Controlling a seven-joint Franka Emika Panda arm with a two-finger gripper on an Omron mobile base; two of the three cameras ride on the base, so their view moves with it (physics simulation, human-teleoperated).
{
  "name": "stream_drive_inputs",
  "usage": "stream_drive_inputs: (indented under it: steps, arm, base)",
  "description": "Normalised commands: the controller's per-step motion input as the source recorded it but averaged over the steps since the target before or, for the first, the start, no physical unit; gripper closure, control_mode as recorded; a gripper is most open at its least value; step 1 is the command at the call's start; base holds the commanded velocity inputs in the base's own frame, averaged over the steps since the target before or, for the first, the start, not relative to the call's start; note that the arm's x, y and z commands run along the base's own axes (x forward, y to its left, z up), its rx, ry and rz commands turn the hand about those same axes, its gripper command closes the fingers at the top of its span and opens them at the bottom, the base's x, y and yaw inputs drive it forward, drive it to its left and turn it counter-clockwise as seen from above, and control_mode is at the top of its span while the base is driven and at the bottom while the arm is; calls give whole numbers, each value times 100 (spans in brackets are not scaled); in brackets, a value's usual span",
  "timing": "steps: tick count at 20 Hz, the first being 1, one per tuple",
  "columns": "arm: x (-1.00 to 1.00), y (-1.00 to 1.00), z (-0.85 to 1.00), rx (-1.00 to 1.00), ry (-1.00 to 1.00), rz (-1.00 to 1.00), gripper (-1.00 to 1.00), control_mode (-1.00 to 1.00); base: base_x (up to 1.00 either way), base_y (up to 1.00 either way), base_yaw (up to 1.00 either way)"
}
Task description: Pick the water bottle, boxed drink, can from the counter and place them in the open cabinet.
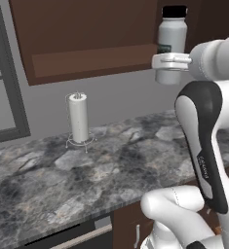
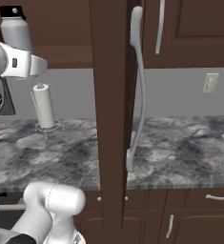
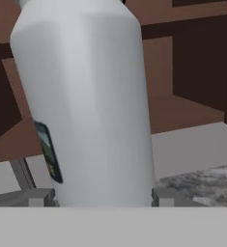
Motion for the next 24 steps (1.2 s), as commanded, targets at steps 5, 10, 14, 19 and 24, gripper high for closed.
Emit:
stream_drive_inputs:
  steps: [5, 10, 14, 19, 24]
  arm:
    - [44, 0, 0, 0, 0, 0, 100, -100]
    - [31, 0, 0, 0, 0, 0, 100, -100]
    - [38, 1, 0, 0, 0, 0, 100, -100]
    - [45, 1, 0, 0, 0, 0, 100, -100]
    - [39, 2, 0, 0, 0, 0, 100, -100]
  base:
    - [0, 0, 0]
    - [0, 0, 0]
    - [0, 0, 0]
    - [0, 0, 0]
    - [0, 0, 0]
